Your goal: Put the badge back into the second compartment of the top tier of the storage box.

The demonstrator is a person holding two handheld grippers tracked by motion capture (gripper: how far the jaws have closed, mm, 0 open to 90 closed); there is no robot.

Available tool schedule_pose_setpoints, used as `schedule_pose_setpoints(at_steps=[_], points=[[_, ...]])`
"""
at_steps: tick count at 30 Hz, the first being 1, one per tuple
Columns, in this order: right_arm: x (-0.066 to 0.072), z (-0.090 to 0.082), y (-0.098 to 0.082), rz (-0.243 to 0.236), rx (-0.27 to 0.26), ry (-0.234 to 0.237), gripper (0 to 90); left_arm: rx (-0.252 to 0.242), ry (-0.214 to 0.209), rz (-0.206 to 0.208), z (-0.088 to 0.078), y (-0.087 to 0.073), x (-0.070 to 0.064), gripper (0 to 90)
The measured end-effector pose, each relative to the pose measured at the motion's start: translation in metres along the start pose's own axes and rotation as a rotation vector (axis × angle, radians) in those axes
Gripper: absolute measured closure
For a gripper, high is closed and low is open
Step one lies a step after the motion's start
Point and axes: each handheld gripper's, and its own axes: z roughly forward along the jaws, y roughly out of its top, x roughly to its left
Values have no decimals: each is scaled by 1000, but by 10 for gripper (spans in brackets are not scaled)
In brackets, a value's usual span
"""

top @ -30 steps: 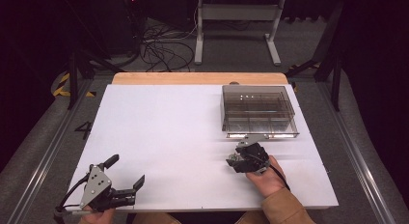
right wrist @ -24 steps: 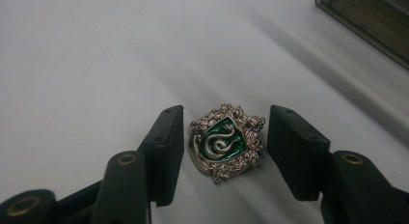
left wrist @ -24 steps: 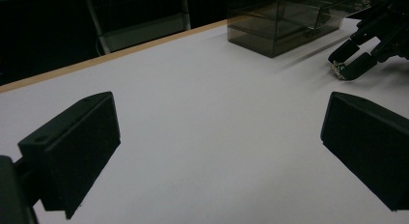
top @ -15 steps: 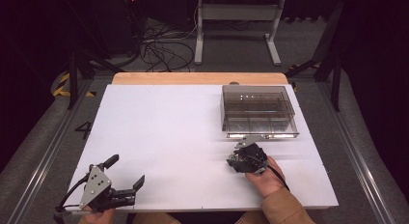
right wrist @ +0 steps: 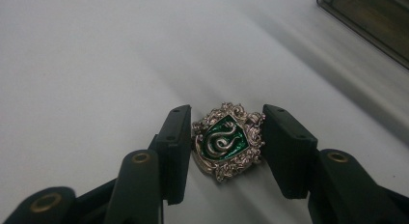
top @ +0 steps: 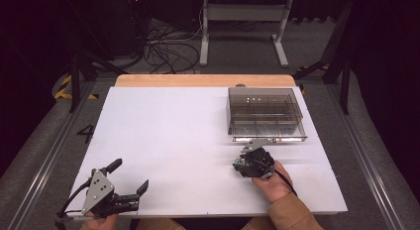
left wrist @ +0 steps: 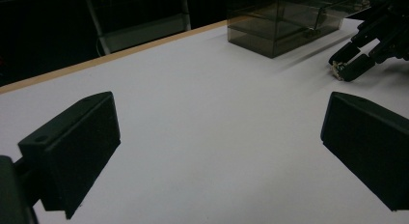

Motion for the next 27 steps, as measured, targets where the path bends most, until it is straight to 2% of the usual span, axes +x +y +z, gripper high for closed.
schedule_pose_setpoints(at_steps=[6, 9, 14, 24, 27], points=[[1, -1, 0, -12, -4, -2, 561, -1, -3, -1, 0, 0, 0, 10], [1, -4, 0, -14, -21, -2, 627, 0, -1, 0, 0, 0, 0, 10], [2, -5, 0, -15, -20, -8, 633, -1, 0, -2, 0, 0, 0, 10], [4, -16, 2, -7, -60, 14, 783, -2, 2, -1, 0, 0, 0, 10], [5, -18, 2, -18, -63, 22, 810, -2, 2, 1, 0, 0, -1, 10]])
